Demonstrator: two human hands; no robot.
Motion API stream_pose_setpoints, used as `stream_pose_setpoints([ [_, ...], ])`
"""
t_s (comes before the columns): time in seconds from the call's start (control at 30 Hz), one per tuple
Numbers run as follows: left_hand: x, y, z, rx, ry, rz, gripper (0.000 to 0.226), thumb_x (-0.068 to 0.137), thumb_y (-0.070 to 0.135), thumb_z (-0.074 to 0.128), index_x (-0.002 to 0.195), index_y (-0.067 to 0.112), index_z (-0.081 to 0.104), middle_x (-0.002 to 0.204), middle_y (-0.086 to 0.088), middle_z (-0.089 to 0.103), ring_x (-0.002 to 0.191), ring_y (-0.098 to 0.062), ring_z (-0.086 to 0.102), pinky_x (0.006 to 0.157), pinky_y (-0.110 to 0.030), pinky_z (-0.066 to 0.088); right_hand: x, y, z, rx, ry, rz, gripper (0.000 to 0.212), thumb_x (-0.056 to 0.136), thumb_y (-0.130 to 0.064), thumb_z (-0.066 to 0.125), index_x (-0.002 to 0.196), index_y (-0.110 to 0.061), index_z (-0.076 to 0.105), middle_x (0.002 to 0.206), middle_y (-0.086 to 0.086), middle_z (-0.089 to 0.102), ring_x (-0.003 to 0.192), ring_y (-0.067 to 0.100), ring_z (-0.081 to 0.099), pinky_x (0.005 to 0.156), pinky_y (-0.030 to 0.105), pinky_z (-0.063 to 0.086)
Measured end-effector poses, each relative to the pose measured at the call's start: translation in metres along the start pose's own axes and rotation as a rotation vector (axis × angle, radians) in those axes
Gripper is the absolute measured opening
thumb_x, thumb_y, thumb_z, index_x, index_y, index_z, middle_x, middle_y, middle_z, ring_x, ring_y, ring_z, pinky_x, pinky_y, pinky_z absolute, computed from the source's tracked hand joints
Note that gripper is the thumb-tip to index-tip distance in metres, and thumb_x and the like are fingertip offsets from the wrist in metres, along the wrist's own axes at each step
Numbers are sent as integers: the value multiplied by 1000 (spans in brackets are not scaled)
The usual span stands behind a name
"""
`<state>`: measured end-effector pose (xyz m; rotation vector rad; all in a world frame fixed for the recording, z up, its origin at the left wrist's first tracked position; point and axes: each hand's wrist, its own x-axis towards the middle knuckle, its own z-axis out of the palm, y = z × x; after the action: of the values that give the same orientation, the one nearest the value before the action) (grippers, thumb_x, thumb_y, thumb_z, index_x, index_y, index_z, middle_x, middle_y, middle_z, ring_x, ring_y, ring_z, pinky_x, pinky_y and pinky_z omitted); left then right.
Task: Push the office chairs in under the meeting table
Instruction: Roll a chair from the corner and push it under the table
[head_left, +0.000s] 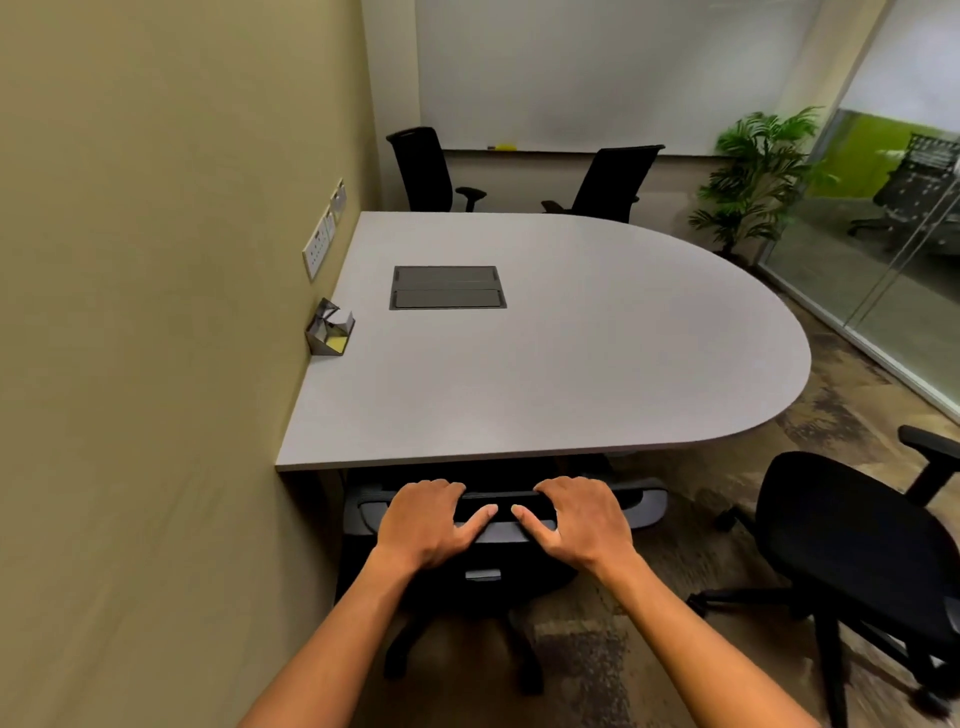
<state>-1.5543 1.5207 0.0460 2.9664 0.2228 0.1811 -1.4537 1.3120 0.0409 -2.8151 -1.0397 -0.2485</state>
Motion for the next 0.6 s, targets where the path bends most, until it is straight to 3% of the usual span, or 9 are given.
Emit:
stream_pose_setpoints([
  [0.23, 49, -33, 0, 25, 19, -8, 79, 86, 82, 21, 111, 24, 69, 106, 3, 73, 98, -20, 67, 86, -39, 53, 61, -2, 5, 17, -3, -15, 94, 84, -86, 6, 115, -23, 68, 101, -1, 73, 92, 22, 65, 84, 40, 50],
  [0.37, 78, -41, 8, -1, 29, -4, 83, 84, 85, 17, 104, 24, 69, 99, 4, 73, 90, -18, 66, 82, -36, 54, 87, 10, 15, 42, 8, -26, 92, 85, -86, 7, 104, -22, 70, 92, -1, 72, 85, 22, 65, 79, 39, 49],
  [0.6, 126, -52, 6, -17, 20, -5, 86, 84, 82, 21, 124, 22, 66, 116, 2, 72, 105, -19, 66, 92, -36, 52, 131, 24, 20, 52, 19, -17, 95, 83, -86, 4, 102, -20, 69, 92, 0, 71, 83, 23, 63, 79, 40, 48],
])
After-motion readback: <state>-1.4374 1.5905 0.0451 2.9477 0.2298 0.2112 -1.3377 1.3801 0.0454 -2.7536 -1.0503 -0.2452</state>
